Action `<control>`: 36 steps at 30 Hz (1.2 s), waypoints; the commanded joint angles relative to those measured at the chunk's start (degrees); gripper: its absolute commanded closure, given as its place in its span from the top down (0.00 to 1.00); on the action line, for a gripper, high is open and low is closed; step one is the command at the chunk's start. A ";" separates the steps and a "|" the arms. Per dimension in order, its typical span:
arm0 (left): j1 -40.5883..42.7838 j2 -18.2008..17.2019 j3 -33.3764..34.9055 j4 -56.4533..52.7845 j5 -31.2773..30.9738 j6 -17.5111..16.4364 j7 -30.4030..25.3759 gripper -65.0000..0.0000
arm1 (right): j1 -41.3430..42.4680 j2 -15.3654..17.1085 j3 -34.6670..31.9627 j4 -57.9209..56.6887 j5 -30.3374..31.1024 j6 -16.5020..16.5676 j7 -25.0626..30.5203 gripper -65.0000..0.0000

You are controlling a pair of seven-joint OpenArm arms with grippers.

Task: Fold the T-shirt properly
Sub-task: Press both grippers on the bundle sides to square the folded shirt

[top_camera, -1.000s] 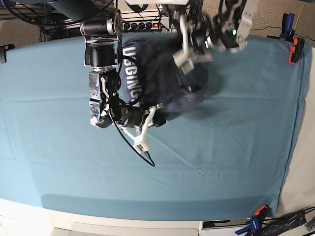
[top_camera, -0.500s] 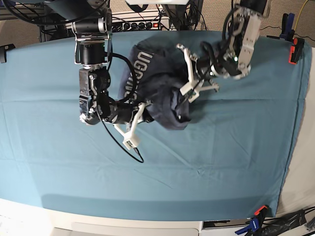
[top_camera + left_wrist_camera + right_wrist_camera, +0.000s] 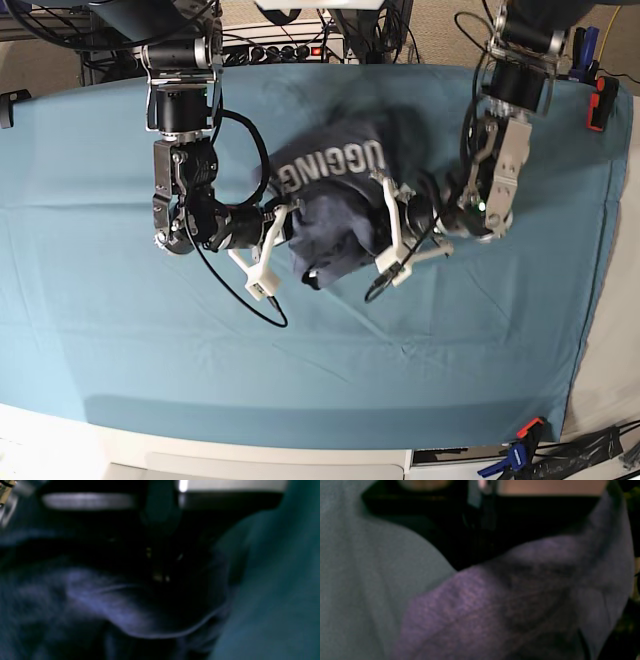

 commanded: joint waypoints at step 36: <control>-7.10 -17.16 -0.48 -3.08 -5.84 2.40 5.73 0.00 | 1.79 20.35 2.19 13.77 2.51 0.28 -2.40 0.00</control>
